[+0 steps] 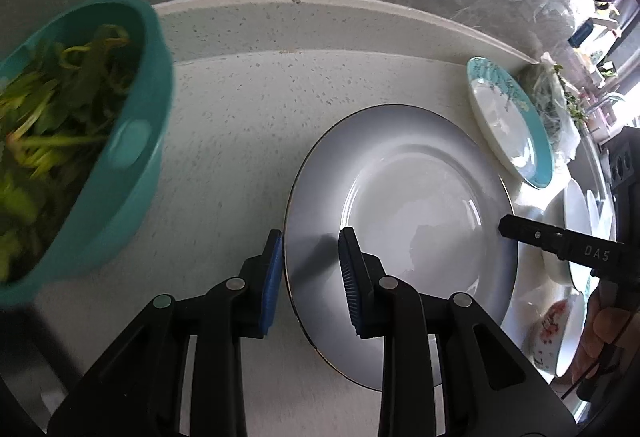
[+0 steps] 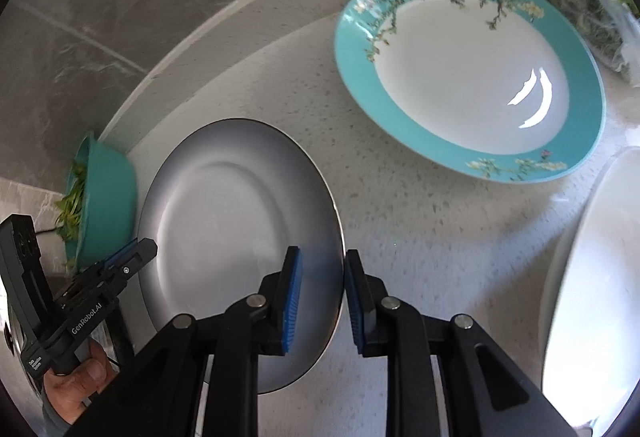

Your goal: Organize plates and bowls

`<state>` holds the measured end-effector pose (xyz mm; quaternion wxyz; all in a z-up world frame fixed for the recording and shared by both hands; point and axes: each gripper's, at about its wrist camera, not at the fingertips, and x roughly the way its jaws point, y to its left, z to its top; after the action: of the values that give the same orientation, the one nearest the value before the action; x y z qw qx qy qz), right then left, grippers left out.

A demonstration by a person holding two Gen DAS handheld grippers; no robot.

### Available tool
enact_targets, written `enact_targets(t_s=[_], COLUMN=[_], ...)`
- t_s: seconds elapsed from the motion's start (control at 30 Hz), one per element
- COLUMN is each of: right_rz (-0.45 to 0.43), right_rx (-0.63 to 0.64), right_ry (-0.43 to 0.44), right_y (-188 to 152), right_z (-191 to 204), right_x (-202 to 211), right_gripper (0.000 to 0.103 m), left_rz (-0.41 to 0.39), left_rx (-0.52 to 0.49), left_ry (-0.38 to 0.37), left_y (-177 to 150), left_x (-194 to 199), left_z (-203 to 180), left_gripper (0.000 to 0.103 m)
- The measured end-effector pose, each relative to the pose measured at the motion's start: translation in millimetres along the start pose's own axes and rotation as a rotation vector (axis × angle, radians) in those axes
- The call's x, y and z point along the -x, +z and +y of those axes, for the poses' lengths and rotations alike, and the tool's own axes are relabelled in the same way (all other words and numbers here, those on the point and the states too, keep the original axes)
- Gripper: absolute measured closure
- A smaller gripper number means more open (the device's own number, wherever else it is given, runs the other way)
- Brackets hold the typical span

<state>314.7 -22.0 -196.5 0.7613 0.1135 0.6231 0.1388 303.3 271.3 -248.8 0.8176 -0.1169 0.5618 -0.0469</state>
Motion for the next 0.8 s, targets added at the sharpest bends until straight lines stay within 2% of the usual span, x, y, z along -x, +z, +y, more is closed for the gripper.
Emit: enact_targets(t_s=[0.33, 0.5, 0.63, 0.8], right_rz=[-0.076, -0.067, -0.047, 0.008], right_rx=[0.072, 0.097, 0.125, 0.134], right_ry=[0.031, 0.053, 0.055, 0.043], right_y=[-58.8, -94.8, -122.6, -153.0], right_z=[9.5, -3.2, -17.4, -33.2], right_x=[59.3, 76.9, 81.1, 68.8], right_gripper=[0.08, 0.08, 0.08, 0.08], left_rz=[-0.067, -0.073, -0.053, 0.003], left_rx=[-0.018, -0.037, -0.028, -0.004], left_ry=[-0.005, 0.013, 0.025, 0.033], left_y=[-71.4, -118.6, -155.4, -201.5], left_x=[78.4, 106.6, 113.8, 96.4], left_z=[-31.1, -50.4, -55.4, -55.5], left_gripper=[0.078, 0.078, 0.078, 0.077])
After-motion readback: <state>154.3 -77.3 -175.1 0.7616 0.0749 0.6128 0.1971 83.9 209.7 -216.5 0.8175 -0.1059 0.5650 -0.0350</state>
